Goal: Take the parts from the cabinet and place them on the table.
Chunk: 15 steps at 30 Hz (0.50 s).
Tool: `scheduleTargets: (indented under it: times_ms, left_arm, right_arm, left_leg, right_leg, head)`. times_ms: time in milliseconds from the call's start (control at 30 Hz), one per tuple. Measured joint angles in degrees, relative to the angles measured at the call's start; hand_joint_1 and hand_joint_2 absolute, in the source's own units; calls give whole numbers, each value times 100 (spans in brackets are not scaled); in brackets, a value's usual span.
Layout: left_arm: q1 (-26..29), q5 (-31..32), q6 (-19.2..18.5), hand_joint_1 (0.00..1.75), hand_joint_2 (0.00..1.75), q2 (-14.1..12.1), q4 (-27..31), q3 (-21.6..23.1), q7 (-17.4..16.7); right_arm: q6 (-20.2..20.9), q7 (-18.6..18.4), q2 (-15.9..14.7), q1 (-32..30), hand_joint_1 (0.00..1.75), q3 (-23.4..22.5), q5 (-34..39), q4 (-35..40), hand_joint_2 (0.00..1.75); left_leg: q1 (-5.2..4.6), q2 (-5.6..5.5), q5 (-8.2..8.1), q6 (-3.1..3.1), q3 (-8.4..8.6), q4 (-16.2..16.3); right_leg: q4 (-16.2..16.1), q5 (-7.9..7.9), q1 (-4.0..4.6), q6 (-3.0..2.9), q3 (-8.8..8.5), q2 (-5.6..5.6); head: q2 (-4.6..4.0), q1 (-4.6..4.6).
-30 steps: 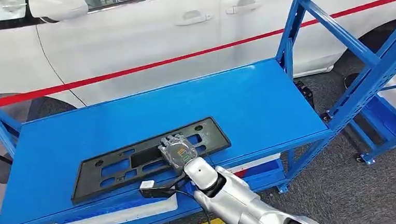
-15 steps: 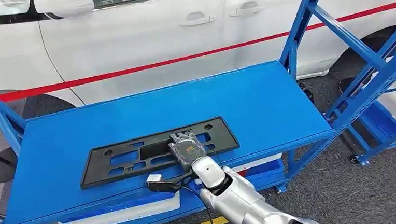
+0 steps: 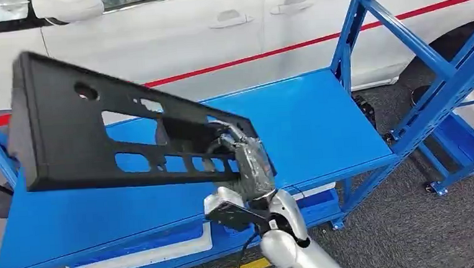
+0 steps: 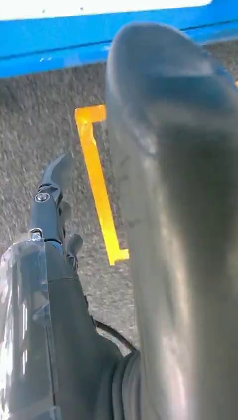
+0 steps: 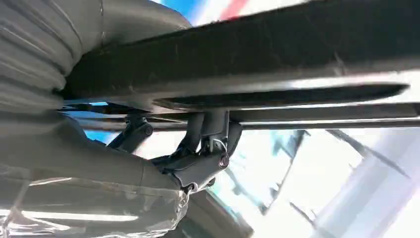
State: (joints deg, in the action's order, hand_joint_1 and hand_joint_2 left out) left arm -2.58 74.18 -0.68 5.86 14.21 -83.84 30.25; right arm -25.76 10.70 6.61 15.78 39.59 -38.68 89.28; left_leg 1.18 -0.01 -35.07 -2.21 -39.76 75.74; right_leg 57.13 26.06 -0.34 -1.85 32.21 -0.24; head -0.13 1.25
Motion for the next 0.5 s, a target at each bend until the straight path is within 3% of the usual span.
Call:
scheduleTargets:
  times_ms: [33,100,133,167,200,300,333,367,400,433,467,500]
  left_arm:
    - [9,-26,26,0,0,-2,0,-26,0]
    - [17,-61,57,0,0,0,0,-66,13]
    - [16,-98,85,0,175,0,0,-100,35]
    - [22,-109,105,0,175,0,0,-133,50]
    - [11,-122,109,0,175,2,2,-151,57]
    - [9,-181,127,0,175,26,11,-190,116]
    - [5,-214,124,0,175,46,11,-205,122]
    - [6,-236,122,0,175,61,15,-229,122]
    - [-2,-277,118,0,175,72,18,-262,120]
    - [-5,-304,116,0,175,74,24,-282,107]
    - [-4,-343,153,0,175,83,30,-304,57]
    - [-4,-361,208,0,175,87,35,-321,17]
  right_arm:
    - [-106,113,-80,-116,175,-16,137,372,175]
    - [-296,299,-244,-329,175,-59,384,1128,175]
    - [-383,409,-321,-418,175,-85,483,1492,175]
    - [-451,507,-377,-499,175,-116,585,1761,175]
    - [-492,586,-424,-558,175,-144,660,1964,175]
    - [-630,806,-600,-878,175,-254,1020,2605,175]
    - [-615,893,-647,-986,175,-299,1215,2763,175]
    - [-595,994,-691,-1113,175,-343,1486,2870,175]
    - [-589,1106,-726,-1230,175,-406,1781,2969,175]
    - [-540,1201,-757,-1341,175,-470,1956,3031,175]
    - [-390,1295,-798,-1470,175,-540,2194,3111,175]
    - [-282,1359,-827,-1595,175,-586,2349,3159,175]
  left_leg:
    - [0,1,81,1,-17,0]
    - [-1,0,600,34,307,-730]
    - [-1,1,897,71,570,-1312]
    - [-7,-1,977,117,731,-1713]
    - [-52,-5,929,123,771,-1762]
    - [-83,-14,889,219,777,-1818]
    - [-26,-19,928,272,817,-1905]
    - [-24,-10,945,302,851,-1935]
    - [-23,-4,944,349,855,-1945]
    - [-27,-5,939,368,849,-1941]
    - [-36,-4,932,376,845,-1934]
    - [-40,-4,926,381,844,-1928]
  right_leg:
    - [5,11,1,3,-8,1]
    - [25,49,0,24,-42,21]
    - [34,74,1,40,-74,29]
    - [37,95,0,59,-82,29]
    - [59,110,32,86,-71,33]
    - [51,101,-1,192,-43,26]
    - [65,136,27,241,-55,26]
    - [160,211,-1,267,-39,34]
    - [418,382,-4,290,97,32]
    - [837,600,-11,305,314,32]
    - [1361,820,-17,324,586,31]
    - [1726,921,-25,339,787,30]
  head:
    - [2,-2]
    - [0,-2]
    - [2,-2]
    - [0,-6]
    - [0,-2]
    - [2,0]
    - [2,57]
    - [0,215]
    - [2,489]
    - [0,661]
    - [0,910]
    - [2,1102]
